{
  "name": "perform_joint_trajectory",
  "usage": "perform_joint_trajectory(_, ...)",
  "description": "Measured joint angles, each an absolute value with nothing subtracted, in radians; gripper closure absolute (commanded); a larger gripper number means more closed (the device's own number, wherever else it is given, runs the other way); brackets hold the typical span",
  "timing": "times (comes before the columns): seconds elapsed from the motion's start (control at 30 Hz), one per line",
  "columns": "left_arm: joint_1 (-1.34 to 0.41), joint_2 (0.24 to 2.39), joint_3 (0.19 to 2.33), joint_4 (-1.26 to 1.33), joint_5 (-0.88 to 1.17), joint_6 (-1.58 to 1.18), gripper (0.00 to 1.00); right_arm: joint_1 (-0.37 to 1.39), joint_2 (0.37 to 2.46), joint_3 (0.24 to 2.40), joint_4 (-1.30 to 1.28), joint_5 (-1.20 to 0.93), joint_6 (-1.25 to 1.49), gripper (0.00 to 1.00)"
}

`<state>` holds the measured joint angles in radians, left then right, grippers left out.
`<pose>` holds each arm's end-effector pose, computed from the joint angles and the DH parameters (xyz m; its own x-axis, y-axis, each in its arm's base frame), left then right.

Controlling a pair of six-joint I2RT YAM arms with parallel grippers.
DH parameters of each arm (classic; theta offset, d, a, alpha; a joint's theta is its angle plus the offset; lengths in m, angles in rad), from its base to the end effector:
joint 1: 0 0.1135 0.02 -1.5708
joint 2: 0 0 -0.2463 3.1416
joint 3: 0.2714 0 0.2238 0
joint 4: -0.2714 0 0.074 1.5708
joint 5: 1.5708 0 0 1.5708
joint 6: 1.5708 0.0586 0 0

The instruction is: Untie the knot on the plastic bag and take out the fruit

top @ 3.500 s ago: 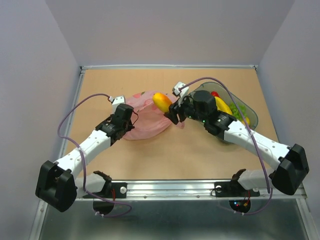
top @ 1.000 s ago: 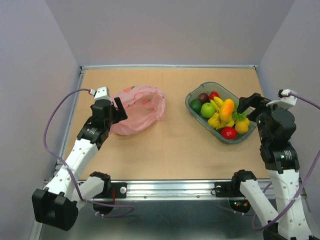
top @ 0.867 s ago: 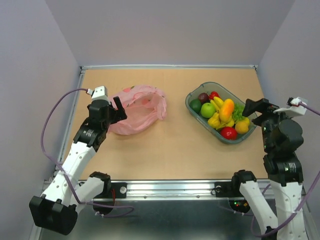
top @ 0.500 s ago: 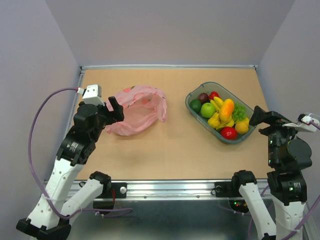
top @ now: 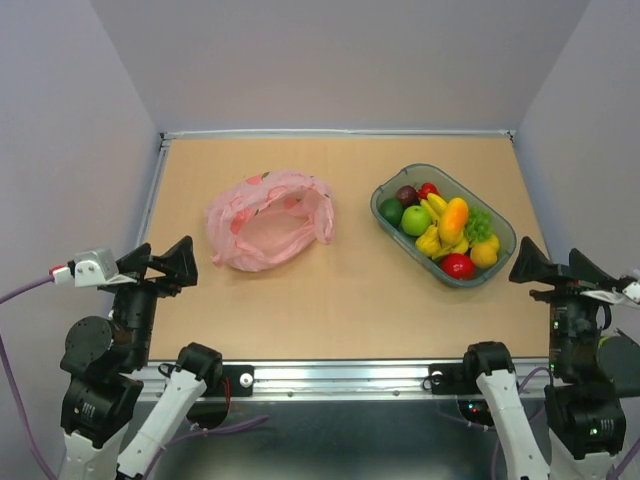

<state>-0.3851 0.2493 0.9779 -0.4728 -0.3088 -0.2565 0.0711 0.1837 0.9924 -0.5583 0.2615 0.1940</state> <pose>0.0325 0.0060 0.3954 0.2052 -0.3439 -0.9163 0.1421 0.9368 -0.3198 0.0109 -0.0144 0.3882 0.2775 0.2065 -0.9383 0.1302 0.9595 0.2496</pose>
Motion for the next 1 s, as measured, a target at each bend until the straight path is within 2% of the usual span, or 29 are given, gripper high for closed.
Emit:
perform_joint_trajectory(0.47, -0.385, 0.179, 0.998, -0.632, -0.480, -0.317, 0.01, 0.072, 0.024, 0.986, -0.665, 0.176, 0.194, 0.00)
perform_joint_trajectory(1.0, -0.385, 0.179, 1.001, -0.657, -0.510, -0.341, 0.01, 0.080, 0.020, 0.985, -0.709, 0.171, 0.194, 0.00)
